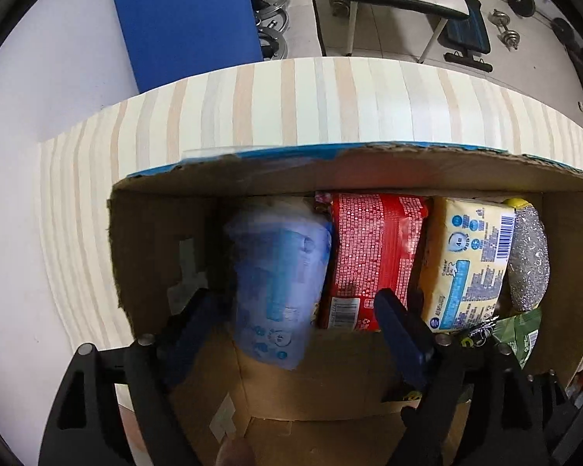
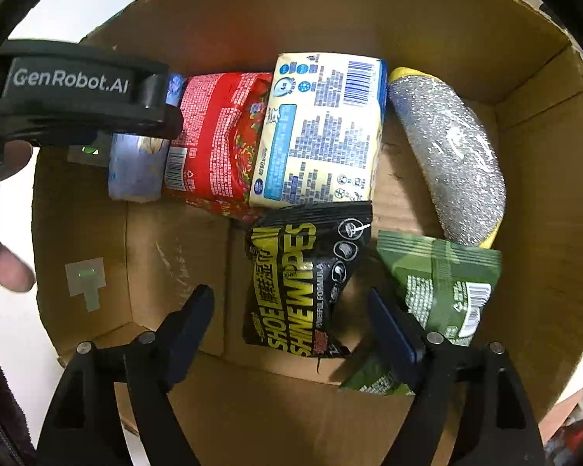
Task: Organize soft objects
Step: 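Place both packs into the box and open both tools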
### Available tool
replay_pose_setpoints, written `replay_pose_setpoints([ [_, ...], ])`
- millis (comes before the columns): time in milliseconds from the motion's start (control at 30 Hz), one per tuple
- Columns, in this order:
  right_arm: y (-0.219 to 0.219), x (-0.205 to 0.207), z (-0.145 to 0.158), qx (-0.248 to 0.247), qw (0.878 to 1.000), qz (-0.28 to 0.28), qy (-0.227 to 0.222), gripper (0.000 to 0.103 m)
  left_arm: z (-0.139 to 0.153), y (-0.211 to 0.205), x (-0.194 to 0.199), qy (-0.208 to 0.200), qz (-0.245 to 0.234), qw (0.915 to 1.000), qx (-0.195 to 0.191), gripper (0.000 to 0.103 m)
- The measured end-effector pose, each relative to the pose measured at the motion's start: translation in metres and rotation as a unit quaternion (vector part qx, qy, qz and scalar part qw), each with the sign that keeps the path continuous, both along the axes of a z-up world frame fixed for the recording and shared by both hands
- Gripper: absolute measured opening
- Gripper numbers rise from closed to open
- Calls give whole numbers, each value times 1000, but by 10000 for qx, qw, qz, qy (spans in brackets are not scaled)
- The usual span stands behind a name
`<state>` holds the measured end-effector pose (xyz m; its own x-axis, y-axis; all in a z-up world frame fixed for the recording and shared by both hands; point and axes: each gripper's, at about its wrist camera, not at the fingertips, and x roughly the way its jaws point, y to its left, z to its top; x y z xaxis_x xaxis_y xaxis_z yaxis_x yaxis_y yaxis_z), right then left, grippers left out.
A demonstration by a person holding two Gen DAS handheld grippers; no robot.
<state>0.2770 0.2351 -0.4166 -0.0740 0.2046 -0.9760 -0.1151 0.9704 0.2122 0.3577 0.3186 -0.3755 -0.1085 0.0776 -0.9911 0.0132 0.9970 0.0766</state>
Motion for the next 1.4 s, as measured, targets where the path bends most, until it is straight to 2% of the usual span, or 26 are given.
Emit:
replay_pose_setpoints([
  [67,-1,-4,3,-49,10000,-10,-22,94,4,2,-1,-41,58,10000,-48,84],
  [133,-2,-9,5,-52,10000,-13,-12,97,8,5,-6,-117,104,9999,-58,93],
  [200,-7,-14,7,-54,10000,-16,-6,103,14,10,-12,-184,167,9997,-78,97],
  [367,-29,-27,22,-99,9998,-96,-143,103,34,23,-33,-409,496,9974,-330,97],
  [600,-54,-56,46,-198,9988,-136,-426,103,74,25,-88,-1162,498,9919,107,97],
  [767,-73,-68,81,-110,9967,-248,-767,103,100,17,-130,-1562,550,9861,95,97],
  [933,-83,-89,111,-200,9918,-250,-1237,103,126,8,-170,-2029,509,9776,238,97],
  [1167,-103,-124,160,-140,9816,-324,-1874,103,158,-2,-218,-2331,550,9708,102,97],
  [1400,-115,-148,197,249,9764,-337,-2120,103,188,-21,-241,-2623,449,9638,164,97],
])
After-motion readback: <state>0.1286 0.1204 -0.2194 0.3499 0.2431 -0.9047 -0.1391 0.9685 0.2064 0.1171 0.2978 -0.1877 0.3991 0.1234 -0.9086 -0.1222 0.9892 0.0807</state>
